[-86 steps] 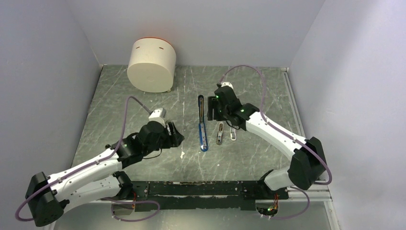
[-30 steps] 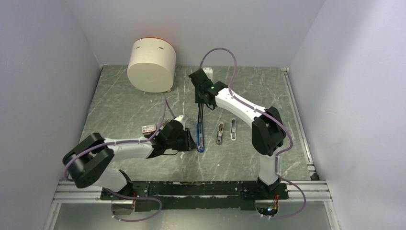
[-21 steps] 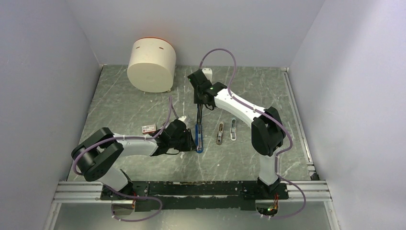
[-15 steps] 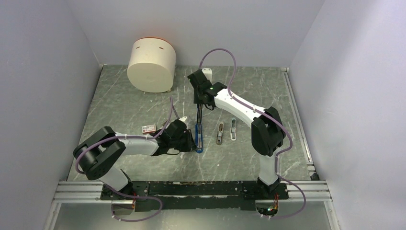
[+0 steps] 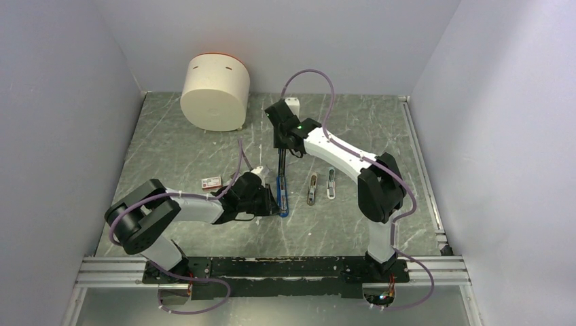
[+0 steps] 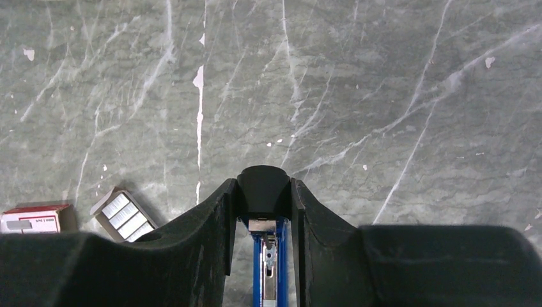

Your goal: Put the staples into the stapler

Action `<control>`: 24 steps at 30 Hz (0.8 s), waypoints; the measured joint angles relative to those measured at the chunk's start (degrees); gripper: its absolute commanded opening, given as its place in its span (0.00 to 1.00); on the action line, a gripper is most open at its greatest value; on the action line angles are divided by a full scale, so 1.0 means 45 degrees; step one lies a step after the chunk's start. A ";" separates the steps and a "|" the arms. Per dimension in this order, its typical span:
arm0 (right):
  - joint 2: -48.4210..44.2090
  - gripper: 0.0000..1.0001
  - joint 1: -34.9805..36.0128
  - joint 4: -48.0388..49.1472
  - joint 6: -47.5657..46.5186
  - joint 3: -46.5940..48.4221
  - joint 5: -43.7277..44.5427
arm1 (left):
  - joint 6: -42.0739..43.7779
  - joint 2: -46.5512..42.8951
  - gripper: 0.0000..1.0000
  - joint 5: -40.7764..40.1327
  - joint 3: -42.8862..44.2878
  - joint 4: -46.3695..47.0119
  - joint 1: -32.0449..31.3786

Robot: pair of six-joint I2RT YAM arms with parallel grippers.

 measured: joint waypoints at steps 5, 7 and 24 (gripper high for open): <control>-0.0078 0.21 0.0393 -0.0175 -0.0024 0.0029 0.0291 | -0.0160 0.0165 0.21 -0.0010 -0.0291 0.0792 0.0000; -0.0112 0.21 0.0646 -0.0427 -0.0073 0.0141 0.0442 | -0.0257 0.0291 0.20 -0.0010 -0.0291 0.0933 0.0000; -0.1093 0.21 0.1117 -0.1525 -0.0427 -0.0306 0.0335 | -0.1200 0.0661 0.19 0.0010 -0.0291 0.1413 0.0000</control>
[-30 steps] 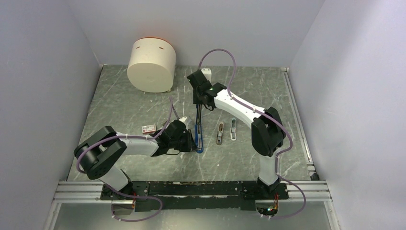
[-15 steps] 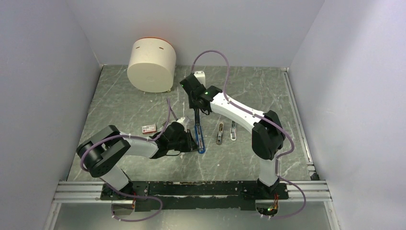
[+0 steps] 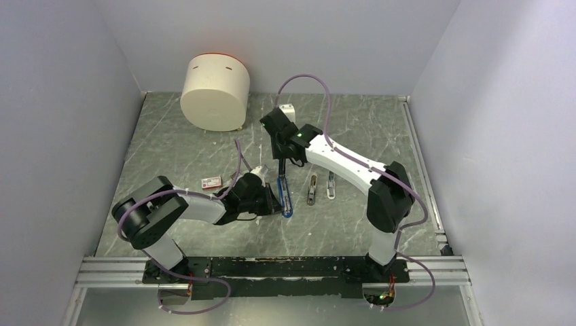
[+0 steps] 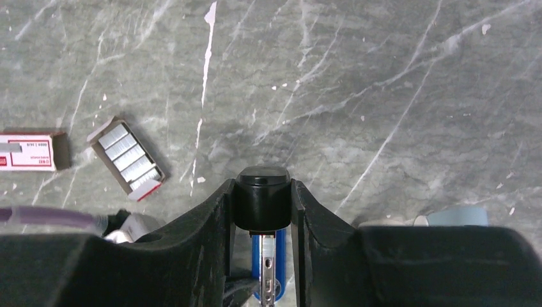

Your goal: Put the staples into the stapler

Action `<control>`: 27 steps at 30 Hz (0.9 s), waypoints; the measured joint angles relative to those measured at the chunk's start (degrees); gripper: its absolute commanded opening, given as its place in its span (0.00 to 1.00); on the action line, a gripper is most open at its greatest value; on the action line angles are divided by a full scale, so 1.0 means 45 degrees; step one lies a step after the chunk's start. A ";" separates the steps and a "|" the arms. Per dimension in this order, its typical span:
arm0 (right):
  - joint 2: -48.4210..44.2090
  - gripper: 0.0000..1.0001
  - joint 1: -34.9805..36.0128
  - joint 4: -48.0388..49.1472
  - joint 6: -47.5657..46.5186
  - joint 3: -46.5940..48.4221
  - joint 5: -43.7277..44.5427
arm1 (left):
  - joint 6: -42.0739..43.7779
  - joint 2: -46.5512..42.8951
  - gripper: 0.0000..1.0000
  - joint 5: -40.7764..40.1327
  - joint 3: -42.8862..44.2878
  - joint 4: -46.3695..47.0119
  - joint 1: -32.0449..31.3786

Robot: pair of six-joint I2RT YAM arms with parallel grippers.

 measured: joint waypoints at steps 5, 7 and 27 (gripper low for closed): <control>-0.0942 0.20 0.0005 0.0418 0.0024 -0.1127 -0.0262 | -0.0204 0.0209 0.18 0.0107 0.0000 0.0364 0.0000; -0.1253 0.20 0.0019 0.0675 0.0029 -0.1554 -0.0345 | -0.0262 0.0219 0.18 0.0121 0.0000 0.0389 0.0000; -0.2482 0.20 0.1069 0.1151 0.0355 -0.3249 0.0447 | -0.0593 0.0243 0.17 0.0083 0.0083 0.0189 0.0005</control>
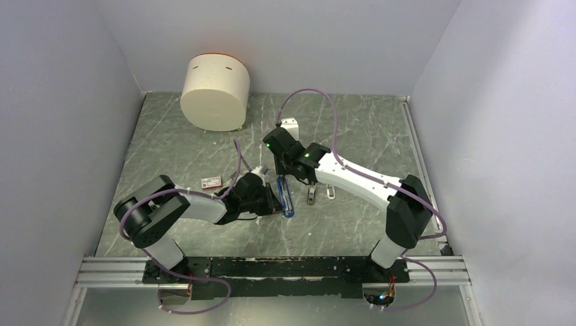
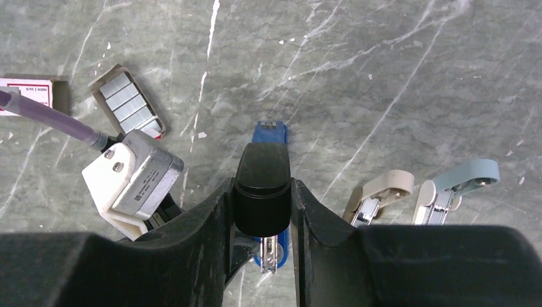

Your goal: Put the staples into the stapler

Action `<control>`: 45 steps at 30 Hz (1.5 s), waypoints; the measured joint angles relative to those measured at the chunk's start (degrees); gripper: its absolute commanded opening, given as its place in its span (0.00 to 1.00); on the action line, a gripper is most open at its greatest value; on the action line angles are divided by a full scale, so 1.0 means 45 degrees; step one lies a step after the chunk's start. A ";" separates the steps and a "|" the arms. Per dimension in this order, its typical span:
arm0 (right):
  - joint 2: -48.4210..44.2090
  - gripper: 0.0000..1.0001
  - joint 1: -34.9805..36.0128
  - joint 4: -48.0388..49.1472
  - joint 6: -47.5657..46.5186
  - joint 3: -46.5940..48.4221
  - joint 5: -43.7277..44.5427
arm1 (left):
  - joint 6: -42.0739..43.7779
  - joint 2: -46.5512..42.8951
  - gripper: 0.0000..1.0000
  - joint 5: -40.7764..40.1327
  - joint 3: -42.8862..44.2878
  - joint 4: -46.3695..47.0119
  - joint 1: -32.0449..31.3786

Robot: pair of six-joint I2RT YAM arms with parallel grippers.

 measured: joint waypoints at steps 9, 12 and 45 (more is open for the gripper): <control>-0.0199 0.19 0.0559 -0.0709 0.0432 -0.0228 0.0291 | -0.0102 0.0010 0.17 -0.0005 -0.0010 0.0010 0.0005; -0.0214 0.19 0.0772 -0.0942 0.0631 -0.0282 0.0466 | -0.0146 0.0019 0.17 -0.0015 -0.0049 0.0087 0.0005; -0.0233 0.18 0.2200 -0.1593 0.2419 -0.2234 0.0073 | -0.0238 -0.0136 0.18 -0.0175 -0.0238 0.0219 0.0010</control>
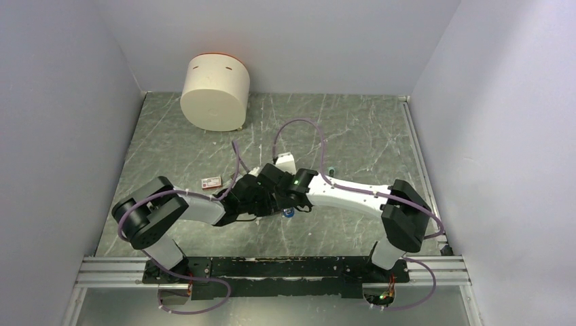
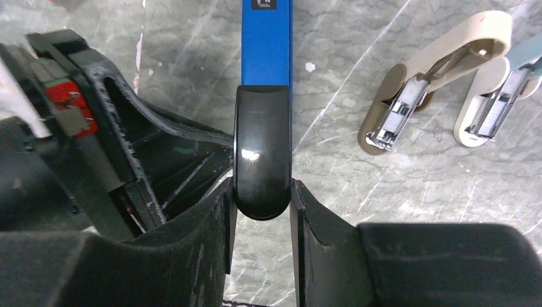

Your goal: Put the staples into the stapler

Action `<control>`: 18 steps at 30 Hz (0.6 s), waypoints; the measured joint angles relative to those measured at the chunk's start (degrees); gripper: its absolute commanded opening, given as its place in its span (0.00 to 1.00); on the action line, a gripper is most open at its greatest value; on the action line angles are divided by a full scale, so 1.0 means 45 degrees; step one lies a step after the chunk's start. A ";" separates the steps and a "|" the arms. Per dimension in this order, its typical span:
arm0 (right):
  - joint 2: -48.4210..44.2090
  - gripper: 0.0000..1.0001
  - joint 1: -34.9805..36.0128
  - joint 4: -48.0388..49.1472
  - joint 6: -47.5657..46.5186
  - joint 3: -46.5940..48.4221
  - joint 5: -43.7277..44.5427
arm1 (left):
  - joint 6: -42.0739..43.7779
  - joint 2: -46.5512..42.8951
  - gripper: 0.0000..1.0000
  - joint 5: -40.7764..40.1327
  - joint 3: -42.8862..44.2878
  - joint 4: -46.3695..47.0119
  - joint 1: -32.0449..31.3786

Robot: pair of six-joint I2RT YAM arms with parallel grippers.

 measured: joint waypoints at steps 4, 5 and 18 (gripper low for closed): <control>0.0238 0.18 0.0112 0.0087 0.0126 -0.0248 -0.0092 | 0.0005 -0.0384 0.20 -0.0228 -0.0291 -0.0243 0.0000; 0.0291 0.18 0.0121 0.0131 0.0175 -0.0345 -0.0131 | 0.0010 -0.0481 0.21 -0.0267 -0.0330 -0.0311 0.0000; 0.0772 0.18 0.0155 0.0641 0.0389 -0.0923 -0.0330 | 0.0413 -0.3002 0.26 -0.1564 -0.1166 -0.2599 0.0063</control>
